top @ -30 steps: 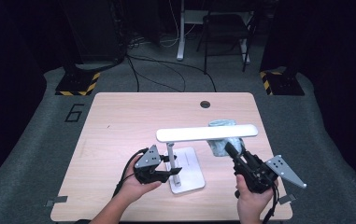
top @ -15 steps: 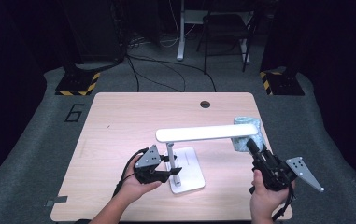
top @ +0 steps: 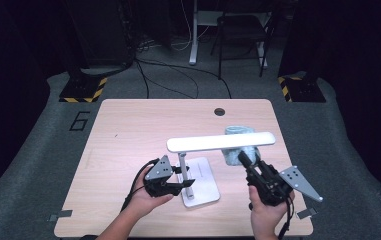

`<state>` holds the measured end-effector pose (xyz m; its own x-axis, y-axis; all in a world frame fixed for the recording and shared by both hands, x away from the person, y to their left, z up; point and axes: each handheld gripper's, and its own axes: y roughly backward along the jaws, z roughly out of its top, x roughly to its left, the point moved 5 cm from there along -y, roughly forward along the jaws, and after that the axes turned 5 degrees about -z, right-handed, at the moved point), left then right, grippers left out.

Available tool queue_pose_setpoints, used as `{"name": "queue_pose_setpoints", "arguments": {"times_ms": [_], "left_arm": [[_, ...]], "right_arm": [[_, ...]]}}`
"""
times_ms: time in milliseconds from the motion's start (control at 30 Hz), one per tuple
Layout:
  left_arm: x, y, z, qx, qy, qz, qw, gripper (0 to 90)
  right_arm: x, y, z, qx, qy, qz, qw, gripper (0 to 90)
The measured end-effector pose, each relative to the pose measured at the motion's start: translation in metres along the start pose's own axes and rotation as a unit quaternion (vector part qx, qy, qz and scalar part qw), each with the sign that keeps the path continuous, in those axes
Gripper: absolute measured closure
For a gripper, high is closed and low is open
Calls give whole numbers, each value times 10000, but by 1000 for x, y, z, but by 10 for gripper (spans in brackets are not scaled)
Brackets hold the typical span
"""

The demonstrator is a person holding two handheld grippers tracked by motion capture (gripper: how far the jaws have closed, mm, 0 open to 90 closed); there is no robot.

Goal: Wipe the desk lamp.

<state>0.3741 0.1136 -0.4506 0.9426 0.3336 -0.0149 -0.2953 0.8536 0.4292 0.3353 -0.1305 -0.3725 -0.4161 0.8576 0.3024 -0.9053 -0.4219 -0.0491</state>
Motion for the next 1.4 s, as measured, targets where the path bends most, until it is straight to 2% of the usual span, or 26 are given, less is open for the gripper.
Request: {"name": "queue_pose_setpoints", "arguments": {"times_ms": [200, 367, 500, 533, 767, 900, 1167, 1400], "left_arm": [[0, 0, 0, 13, -37, 42, 10000, 524], [-1, -2, 1, -51, 56, 40, 10000, 524], [-1, -1, 1, -30, 68, 79, 9999, 523], [0, -1, 1, -38, 20, 111, 9999, 523], [-2, -4, 2, -79, 63, 88, 9999, 523], [0, -3, 1, 9, -25, 79, 10000, 524], [0, -3, 1, 4, -23, 83, 10000, 524], [0, -2, 0, 10, 4, 73, 10000, 524]], "right_arm": [[43, -17, -5, 149, 182, 530, 9983, 675], [76, -29, -9, 269, 304, 947, 9947, 675], [95, -33, -11, 264, 621, 1018, 9925, 675], [97, -33, -11, 282, 587, 1022, 9926, 675], [83, -30, -8, 276, 310, 1077, 9933, 675], [71, -27, -6, 271, 179, 1001, 9944, 674], [25, -13, 0, 165, -125, 525, 9984, 674], [-21, 2, 7, 24, -275, -70, 9996, 674]]}}
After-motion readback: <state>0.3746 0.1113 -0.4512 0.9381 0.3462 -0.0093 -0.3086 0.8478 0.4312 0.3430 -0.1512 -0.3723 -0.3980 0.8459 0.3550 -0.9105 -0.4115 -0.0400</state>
